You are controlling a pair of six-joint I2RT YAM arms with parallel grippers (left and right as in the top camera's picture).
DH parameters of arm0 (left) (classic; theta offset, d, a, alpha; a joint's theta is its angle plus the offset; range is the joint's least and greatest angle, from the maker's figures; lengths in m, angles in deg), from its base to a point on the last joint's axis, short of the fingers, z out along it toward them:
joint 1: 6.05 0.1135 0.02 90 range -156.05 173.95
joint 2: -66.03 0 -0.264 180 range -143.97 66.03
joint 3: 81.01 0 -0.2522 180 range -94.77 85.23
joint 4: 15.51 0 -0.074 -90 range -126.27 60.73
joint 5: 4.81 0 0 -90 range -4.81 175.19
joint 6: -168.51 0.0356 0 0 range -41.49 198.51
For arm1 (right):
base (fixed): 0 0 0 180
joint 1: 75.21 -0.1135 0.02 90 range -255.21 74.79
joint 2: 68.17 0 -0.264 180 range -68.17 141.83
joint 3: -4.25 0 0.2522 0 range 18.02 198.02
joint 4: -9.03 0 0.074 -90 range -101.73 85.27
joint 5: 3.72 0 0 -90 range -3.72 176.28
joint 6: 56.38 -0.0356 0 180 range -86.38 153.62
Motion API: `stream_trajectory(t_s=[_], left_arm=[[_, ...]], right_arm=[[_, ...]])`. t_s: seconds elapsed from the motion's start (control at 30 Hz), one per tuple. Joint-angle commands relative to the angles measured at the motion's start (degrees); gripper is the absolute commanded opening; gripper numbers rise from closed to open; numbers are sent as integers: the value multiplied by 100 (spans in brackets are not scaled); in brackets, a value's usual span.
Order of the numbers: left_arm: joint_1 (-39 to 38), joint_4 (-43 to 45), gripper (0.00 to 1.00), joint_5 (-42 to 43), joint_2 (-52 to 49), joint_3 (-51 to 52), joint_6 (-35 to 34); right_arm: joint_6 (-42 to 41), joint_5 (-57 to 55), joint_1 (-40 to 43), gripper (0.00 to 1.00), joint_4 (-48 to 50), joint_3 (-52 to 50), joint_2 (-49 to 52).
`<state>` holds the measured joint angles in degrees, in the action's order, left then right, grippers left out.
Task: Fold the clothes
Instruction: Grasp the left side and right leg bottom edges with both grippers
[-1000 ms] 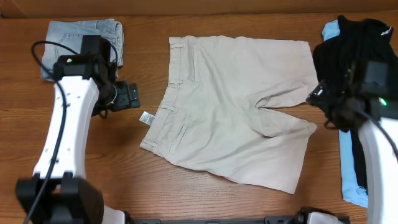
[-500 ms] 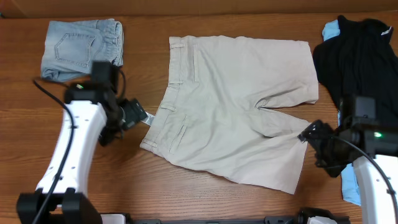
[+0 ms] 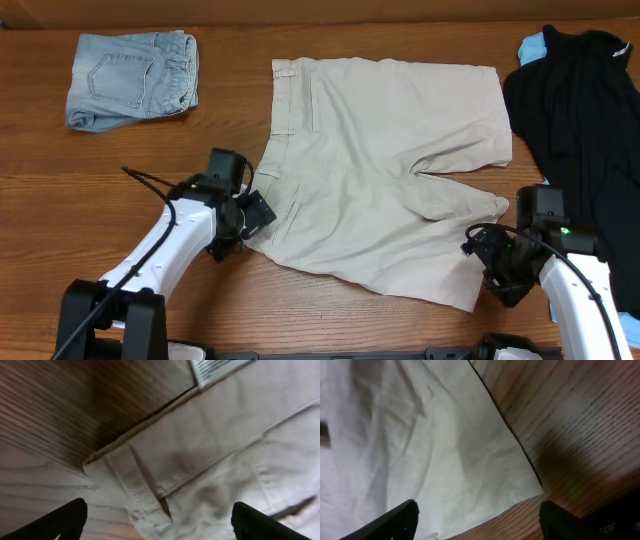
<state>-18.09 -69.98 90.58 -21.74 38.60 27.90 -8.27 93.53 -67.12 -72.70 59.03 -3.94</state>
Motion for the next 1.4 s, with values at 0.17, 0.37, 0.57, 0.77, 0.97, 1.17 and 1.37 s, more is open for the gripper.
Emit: stream_trajectory(t_s=[0.17,0.37,0.57,0.77,0.97,1.17,1.37], left_arm=[[-17,402,67,-120,2,319,-236],[-17,588,50,-254,0,348,-236],[-17,706,29,-304,-50,348,-234],[-15,820,4,-304,-160,348,-234],[-9,1335,4,-291,-160,348,-234],[-9,1740,4,-282,-160,348,-234],[-11,1711,4,-284,-160,348,-212]], right_arm=[[-181,24,-140,77,203,-57,-46],[-446,-76,-247,76,304,-59,-46],[-509,-162,-247,76,354,-114,59],[-925,-74,-247,74,675,-605,208],[-935,192,-247,70,804,-894,337],[-914,450,-275,68,369,-898,341],[-1025,588,-876,68,243,-1139,341]])
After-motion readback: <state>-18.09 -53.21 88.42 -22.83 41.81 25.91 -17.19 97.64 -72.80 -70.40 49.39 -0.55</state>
